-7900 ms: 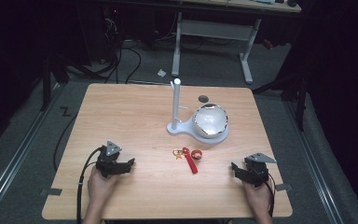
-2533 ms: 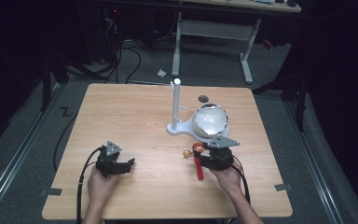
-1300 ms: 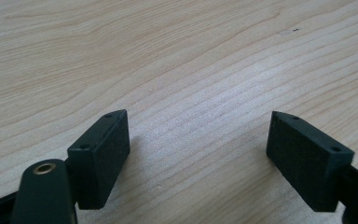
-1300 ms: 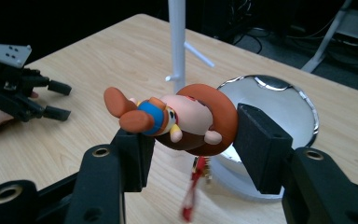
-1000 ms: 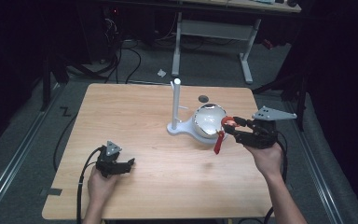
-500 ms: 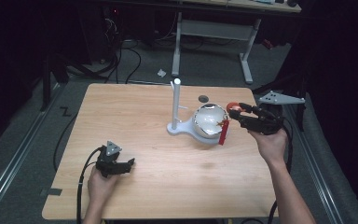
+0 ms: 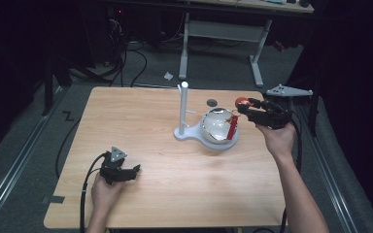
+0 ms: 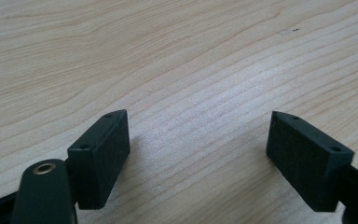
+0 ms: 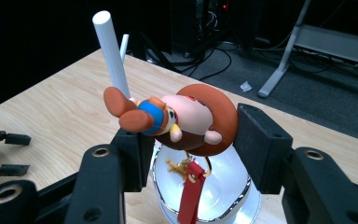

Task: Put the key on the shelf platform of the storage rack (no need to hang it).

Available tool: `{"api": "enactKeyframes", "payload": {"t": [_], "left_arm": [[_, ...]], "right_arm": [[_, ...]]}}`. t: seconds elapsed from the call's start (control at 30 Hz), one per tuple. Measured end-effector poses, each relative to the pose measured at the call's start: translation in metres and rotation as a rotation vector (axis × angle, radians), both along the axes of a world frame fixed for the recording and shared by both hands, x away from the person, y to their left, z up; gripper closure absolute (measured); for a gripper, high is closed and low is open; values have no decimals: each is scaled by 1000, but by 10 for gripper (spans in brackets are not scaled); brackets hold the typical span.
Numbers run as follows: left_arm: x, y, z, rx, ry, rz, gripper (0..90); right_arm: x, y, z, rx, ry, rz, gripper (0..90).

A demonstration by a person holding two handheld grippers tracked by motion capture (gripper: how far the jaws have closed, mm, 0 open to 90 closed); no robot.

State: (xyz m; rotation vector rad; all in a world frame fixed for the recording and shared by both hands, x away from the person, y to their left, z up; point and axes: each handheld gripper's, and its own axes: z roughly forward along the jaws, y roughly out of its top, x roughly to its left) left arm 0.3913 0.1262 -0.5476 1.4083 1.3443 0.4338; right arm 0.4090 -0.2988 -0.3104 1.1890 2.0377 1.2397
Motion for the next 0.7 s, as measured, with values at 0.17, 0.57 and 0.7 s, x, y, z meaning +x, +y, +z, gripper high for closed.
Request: {"api": "enactKeyframes", "payload": {"t": [0.17,0.57,0.7], "left_arm": [[0,0,0,0,0,0,217],[0,0,0,0,0,0,217],[0,0,0,0,0,0,217]], "right_arm": [[8,4,-4,-13,14,-4,491],[24,6,-19,-8,64,-13,489],[27,8,-26,-13,86,-8,489]]}}
